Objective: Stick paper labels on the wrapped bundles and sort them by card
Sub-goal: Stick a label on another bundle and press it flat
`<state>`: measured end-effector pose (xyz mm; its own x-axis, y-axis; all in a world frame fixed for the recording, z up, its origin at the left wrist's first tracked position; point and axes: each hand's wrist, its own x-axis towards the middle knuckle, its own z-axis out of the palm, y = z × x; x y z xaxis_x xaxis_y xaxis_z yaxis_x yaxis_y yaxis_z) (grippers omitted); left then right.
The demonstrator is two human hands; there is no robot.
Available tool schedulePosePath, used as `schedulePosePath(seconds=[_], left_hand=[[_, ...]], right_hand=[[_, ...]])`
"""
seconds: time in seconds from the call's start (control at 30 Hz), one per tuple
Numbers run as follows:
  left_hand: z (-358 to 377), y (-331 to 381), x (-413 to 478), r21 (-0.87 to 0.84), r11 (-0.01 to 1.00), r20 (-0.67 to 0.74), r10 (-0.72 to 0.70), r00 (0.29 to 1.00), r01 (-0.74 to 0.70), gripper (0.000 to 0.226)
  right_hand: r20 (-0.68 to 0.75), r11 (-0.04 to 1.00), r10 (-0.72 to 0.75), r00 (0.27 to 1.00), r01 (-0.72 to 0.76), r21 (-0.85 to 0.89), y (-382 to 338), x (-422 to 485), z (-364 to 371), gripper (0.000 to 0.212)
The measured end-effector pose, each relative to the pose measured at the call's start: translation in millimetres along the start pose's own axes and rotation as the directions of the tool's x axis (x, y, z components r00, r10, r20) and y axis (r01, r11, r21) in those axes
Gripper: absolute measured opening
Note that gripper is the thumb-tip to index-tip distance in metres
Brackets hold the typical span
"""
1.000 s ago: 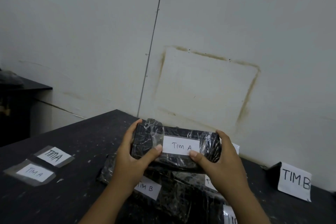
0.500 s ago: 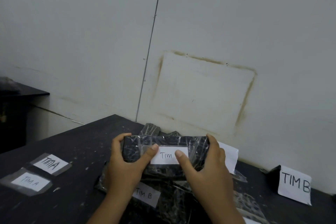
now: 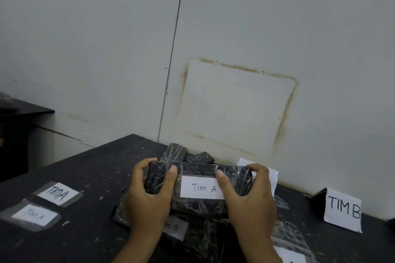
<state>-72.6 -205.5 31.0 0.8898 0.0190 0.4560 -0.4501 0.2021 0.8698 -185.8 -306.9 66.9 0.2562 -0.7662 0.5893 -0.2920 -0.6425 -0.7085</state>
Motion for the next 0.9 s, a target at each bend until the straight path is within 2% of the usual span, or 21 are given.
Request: schedulePosePath(seconds=[0.1,0.2,0.3,0.43,0.5,0.6,0.7,0.83,0.9], left_hand=[[-0.4,-2.0,0.4,-0.006,1.000,-0.004,-0.020,1.000,0.020,0.035],[-0.3,-2.4,0.7,0.002,1.000,0.030,-0.024,0.999,0.024,0.025],[-0.7,1.2,0.5,-0.007,0.999,0.088,-0.035,0.996,0.036,0.016],[-1.2,6.9,2.7,-0.071,0.993,0.142,-0.082,0.987,0.092,0.017],[-2.2,6.8,3.7,-0.087,0.988,0.156,-0.116,0.981,0.131,0.031],[-2.2,4.4,3.8,-0.078,0.986,0.194,-0.130,0.972,0.147,0.062],[-1.5,1.1,3.9,-0.051,0.988,0.226,-0.131,0.965,0.146,0.082],[-2.1,7.1,2.4,-0.045,0.983,0.241,-0.164,0.957,0.180,0.101],[-0.8,7.5,2.0,-0.047,0.982,0.224,-0.168,0.960,0.183,0.104]], right_hand=[[-0.024,0.999,-0.030,0.999,0.031,0.038,4.9,-0.4,1.8,0.041],[-0.048,0.995,-0.082,0.995,0.084,0.051,5.4,-1.1,1.4,0.031],[-0.023,0.994,-0.101,0.995,0.102,0.039,4.3,1.2,-1.6,0.030],[0.128,0.998,-0.062,0.990,0.057,0.040,1.4,5.6,-5.7,0.037],[0.175,0.996,-0.058,0.983,0.045,0.077,-0.4,6.8,-4.6,0.043],[0.172,0.988,-0.095,0.980,0.072,0.137,-2.0,8.3,-4.8,0.039],[0.169,0.981,-0.149,0.974,0.125,0.147,-1.5,10.4,-8.9,0.035],[0.178,0.989,-0.142,0.974,0.134,0.055,-3.0,8.8,-11.6,0.033],[0.198,0.993,-0.087,0.976,0.102,-0.067,-9.4,4.5,-10.6,0.048]])
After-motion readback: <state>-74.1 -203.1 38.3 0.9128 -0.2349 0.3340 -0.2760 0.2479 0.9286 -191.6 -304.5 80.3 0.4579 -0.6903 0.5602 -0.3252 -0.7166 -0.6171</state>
